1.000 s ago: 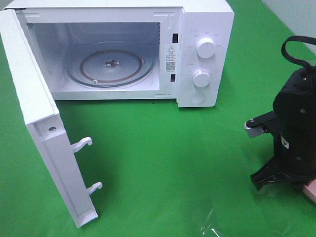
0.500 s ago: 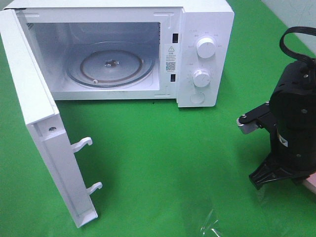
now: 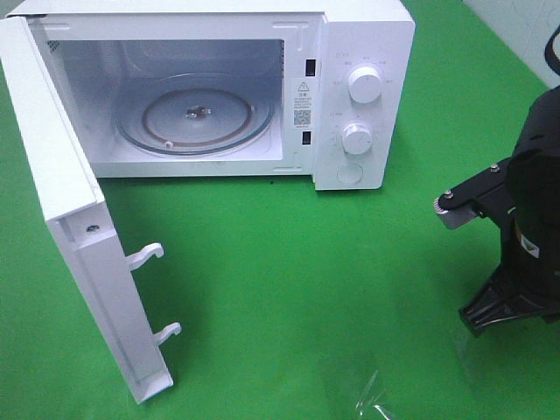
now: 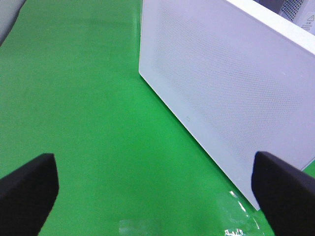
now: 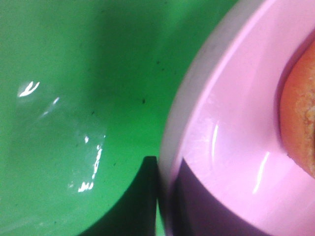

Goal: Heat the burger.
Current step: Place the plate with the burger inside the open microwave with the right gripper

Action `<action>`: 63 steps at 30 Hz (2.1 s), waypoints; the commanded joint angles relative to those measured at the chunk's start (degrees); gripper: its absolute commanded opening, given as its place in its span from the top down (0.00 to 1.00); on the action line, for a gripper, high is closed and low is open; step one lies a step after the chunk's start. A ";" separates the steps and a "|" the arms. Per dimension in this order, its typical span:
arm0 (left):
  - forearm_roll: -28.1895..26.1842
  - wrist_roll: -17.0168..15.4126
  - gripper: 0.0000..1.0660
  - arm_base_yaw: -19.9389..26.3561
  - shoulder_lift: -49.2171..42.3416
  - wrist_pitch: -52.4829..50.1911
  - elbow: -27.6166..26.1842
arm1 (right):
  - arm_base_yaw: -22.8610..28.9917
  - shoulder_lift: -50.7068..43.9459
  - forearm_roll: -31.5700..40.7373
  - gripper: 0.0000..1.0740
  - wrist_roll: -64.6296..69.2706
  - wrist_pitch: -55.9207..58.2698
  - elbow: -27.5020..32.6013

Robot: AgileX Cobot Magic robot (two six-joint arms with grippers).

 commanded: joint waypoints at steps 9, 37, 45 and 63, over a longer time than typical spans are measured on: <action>-0.34 0.00 0.06 -0.23 -1.15 -0.34 0.17 | 7.45 -4.64 -2.41 1.00 2.58 4.18 3.90; -0.34 0.00 0.06 -0.23 -0.92 -0.34 0.17 | 27.62 -9.51 -2.41 1.00 4.18 8.71 4.93; -0.34 0.00 0.06 -0.23 -0.92 -0.34 0.17 | 34.72 -9.51 -2.41 1.00 4.18 8.48 4.93; -0.34 0.00 0.06 -0.23 -0.92 -0.34 0.17 | 42.11 -9.51 -5.21 1.00 0.06 8.02 4.93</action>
